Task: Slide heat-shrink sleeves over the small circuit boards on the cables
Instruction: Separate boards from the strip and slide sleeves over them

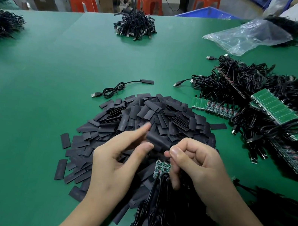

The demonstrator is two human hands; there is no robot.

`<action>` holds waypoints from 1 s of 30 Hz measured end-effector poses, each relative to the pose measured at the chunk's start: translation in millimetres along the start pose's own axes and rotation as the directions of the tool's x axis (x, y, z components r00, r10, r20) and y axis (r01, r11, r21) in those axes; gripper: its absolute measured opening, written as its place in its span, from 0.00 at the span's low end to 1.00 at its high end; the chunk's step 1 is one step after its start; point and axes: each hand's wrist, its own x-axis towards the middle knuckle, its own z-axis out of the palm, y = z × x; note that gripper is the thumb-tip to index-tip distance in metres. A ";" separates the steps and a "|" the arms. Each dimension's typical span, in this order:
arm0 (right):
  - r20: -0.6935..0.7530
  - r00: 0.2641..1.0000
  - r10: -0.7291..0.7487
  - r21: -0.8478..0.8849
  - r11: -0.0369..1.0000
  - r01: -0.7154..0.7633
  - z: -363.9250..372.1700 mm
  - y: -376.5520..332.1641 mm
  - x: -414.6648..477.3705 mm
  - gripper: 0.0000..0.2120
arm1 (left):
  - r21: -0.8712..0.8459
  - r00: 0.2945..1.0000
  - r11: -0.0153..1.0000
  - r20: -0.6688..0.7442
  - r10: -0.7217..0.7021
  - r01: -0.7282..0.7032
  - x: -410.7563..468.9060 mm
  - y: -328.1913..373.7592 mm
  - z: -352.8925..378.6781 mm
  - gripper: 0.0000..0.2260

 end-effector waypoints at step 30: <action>-0.154 0.979 -0.134 -0.326 0.942 0.078 -21.1 4.8 8.3 0.06 | 0.821 0.969 0.572 0.144 -0.203 -0.002 234.1 -67.2 -36.1 0.24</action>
